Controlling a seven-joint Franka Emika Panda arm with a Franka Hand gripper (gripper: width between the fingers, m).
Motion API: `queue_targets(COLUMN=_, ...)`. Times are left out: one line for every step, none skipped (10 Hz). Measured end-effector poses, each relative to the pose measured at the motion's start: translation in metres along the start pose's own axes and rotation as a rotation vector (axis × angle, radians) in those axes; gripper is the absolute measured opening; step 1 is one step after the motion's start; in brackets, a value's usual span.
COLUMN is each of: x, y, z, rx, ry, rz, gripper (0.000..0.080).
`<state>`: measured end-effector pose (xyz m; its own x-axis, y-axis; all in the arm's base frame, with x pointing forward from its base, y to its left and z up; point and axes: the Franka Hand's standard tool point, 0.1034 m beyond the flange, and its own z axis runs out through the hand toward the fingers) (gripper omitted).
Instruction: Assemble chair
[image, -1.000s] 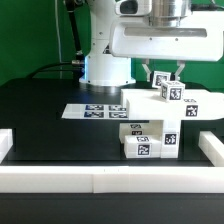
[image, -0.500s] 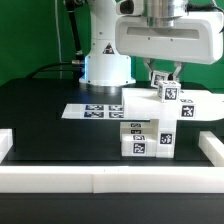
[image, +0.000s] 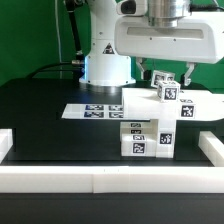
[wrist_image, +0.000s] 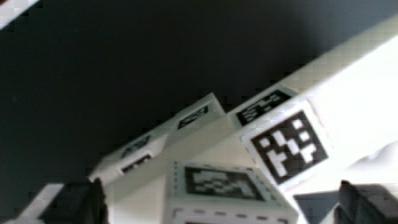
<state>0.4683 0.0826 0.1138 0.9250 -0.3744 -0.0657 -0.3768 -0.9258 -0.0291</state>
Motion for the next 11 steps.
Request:
queue_targets(x=0.0008, y=-0.0016, z=-0.0004, rx=0.004, ry=0.012, rz=-0.081, gripper=0.0648)
queue_targets(x=0.0016, y=-0.0018, z=-0.0007, rx=0.005, ry=0.016, rz=-0.141, gripper=0.0649)
queue_targets(x=0.002, y=-0.0019, z=-0.0008, rx=0.005, ry=0.018, rz=-0.226, gripper=0.0649)
queue_targets(x=0.0021, y=-0.0019, z=-0.0008, rx=0.003, ry=0.019, rz=-0.291, gripper=0.0649)
queue_targets(x=0.0023, y=-0.0019, z=-0.0009, rx=0.0, ry=0.021, rz=-0.374, gripper=0.0649)
queue_targets(x=0.003, y=-0.0017, z=-0.0011, rx=-0.006, ry=0.025, rz=-0.449, gripper=0.0649)
queue_targets(x=0.0033, y=-0.0016, z=-0.0012, rx=-0.009, ry=0.026, rz=-0.518, gripper=0.0649)
queue_targets(x=0.0034, y=-0.0013, z=-0.001, rx=-0.013, ry=0.026, rz=-0.611, gripper=0.0649)
queue_targets(x=0.0034, y=-0.001, z=-0.0006, rx=-0.019, ry=0.025, rz=-0.693, gripper=0.0649)
queue_targets(x=0.0036, y=-0.0005, z=-0.0004, rx=-0.021, ry=0.023, rz=-0.76, gripper=0.0649)
queue_targets(x=0.0042, y=0.0004, z=-0.0005, rx=-0.022, ry=0.023, rz=-0.83, gripper=0.0649)
